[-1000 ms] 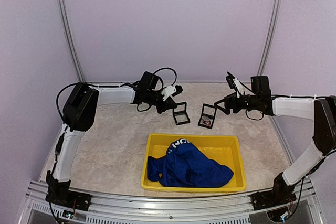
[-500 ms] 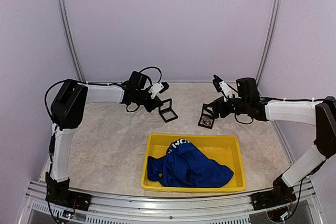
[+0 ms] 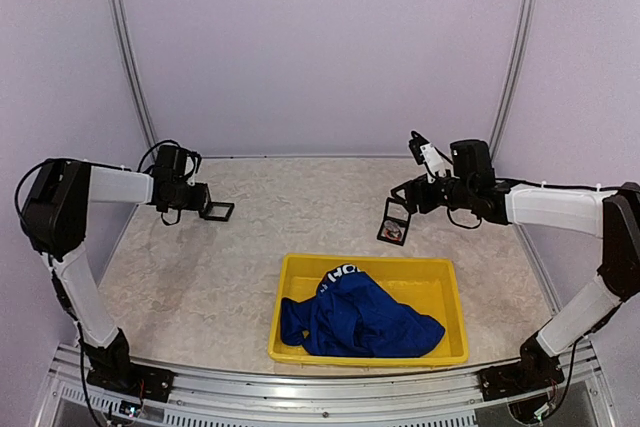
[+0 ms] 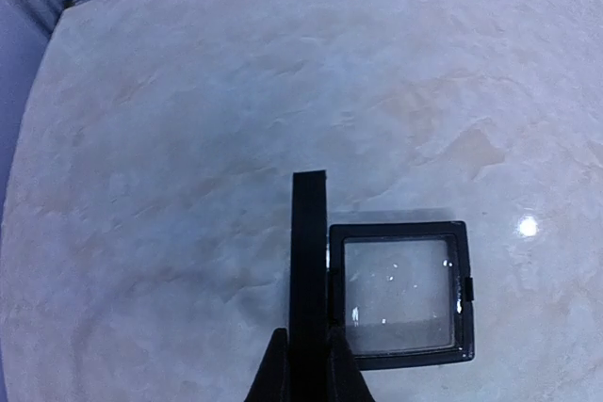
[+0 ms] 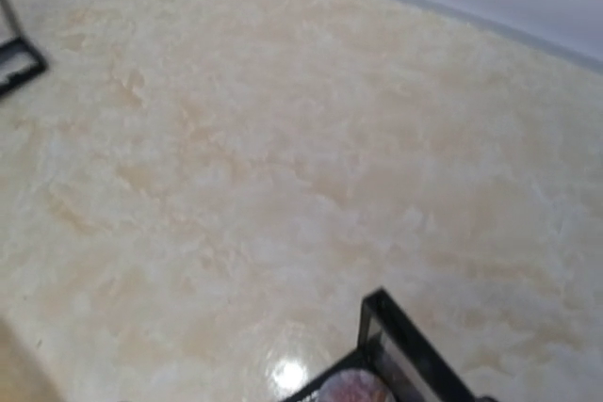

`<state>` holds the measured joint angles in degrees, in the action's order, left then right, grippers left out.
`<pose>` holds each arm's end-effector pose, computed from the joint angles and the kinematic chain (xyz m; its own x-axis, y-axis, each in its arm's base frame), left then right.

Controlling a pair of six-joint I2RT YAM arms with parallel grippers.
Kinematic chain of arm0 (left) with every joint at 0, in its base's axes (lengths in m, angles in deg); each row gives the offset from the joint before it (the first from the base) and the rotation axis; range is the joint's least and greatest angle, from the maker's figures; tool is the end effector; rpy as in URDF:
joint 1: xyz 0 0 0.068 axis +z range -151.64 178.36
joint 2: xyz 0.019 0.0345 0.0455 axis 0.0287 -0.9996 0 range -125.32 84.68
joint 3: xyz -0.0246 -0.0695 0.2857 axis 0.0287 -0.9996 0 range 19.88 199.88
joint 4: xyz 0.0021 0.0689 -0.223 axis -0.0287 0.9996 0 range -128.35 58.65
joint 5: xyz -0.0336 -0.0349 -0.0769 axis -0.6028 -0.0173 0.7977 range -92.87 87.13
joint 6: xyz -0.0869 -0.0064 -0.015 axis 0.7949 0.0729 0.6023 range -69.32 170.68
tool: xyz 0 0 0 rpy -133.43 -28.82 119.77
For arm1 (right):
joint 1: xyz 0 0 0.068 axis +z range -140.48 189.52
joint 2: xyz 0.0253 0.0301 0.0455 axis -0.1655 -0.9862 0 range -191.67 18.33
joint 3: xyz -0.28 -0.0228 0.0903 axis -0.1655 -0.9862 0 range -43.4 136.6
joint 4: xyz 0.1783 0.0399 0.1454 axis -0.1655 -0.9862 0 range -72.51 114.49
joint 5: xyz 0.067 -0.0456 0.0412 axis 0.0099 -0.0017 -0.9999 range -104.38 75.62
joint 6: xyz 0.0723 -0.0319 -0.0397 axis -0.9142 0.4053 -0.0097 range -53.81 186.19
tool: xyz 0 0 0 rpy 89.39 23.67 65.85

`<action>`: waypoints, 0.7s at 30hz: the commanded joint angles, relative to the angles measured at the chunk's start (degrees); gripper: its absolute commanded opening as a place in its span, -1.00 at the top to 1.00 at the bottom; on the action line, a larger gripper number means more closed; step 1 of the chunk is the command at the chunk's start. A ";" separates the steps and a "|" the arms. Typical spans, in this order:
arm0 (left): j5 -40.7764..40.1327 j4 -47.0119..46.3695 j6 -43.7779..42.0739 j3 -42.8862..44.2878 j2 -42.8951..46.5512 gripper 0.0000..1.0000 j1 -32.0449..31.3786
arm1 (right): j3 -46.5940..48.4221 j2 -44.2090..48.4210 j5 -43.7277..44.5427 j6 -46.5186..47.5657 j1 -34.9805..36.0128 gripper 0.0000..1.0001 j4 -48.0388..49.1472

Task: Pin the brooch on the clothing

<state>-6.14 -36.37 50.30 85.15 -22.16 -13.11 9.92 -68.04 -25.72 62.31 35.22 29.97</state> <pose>0.4067 -0.0778 0.1854 -0.6742 0.1435 -0.7245 0.1624 0.9857 0.0442 0.3075 0.1652 0.2630 -0.4556 -0.1457 -0.8782 -0.5527 0.8197 0.1507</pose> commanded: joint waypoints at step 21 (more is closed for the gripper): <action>-16.56 3.50 18.11 -12.86 12.47 0.47 9.84 | 4.70 -9.14 -5.72 9.67 -9.45 -0.37 -6.70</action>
<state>-21.44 -32.77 67.17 72.69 -10.65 -3.82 13.09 -75.03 -26.83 68.85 27.79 25.84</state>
